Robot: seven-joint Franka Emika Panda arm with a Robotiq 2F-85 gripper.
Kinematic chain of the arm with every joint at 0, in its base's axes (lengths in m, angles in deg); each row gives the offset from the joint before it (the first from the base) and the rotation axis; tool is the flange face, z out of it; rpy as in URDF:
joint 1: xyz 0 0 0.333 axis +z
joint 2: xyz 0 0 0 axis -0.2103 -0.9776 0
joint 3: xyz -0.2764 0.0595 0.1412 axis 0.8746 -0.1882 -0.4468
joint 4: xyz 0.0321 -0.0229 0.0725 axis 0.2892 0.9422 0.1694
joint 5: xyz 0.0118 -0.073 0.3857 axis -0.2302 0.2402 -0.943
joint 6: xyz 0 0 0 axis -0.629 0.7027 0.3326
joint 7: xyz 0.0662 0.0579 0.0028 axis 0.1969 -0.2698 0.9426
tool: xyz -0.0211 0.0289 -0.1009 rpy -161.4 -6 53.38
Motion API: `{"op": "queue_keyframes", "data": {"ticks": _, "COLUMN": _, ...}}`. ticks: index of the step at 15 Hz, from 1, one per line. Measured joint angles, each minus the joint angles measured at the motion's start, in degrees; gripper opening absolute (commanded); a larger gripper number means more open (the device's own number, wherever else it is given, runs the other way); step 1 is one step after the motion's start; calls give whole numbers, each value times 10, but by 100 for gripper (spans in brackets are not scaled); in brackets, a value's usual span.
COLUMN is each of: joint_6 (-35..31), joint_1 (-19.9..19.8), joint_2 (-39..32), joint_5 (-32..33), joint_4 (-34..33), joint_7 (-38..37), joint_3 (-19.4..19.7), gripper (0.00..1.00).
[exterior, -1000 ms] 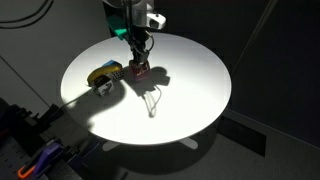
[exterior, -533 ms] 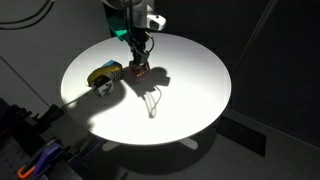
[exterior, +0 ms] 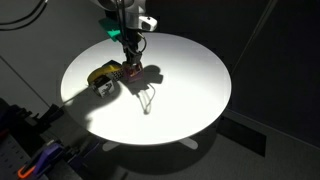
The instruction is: Move the orange plushy cube downwards
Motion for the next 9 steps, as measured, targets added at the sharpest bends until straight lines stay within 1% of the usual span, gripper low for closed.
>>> {"op": "queue_keyframes", "data": {"ticks": 5, "joint_6": -22, "joint_1": 3, "joint_2": 0, "joint_5": 0, "joint_4": 22, "joint_7": -3, "joint_3": 1, "gripper": 16}}
{"op": "queue_keyframes", "data": {"ticks": 9, "joint_6": -50, "joint_1": 3, "joint_2": 0, "joint_5": 0, "joint_4": 59, "joint_7": -3, "joint_3": 5, "gripper": 16}}
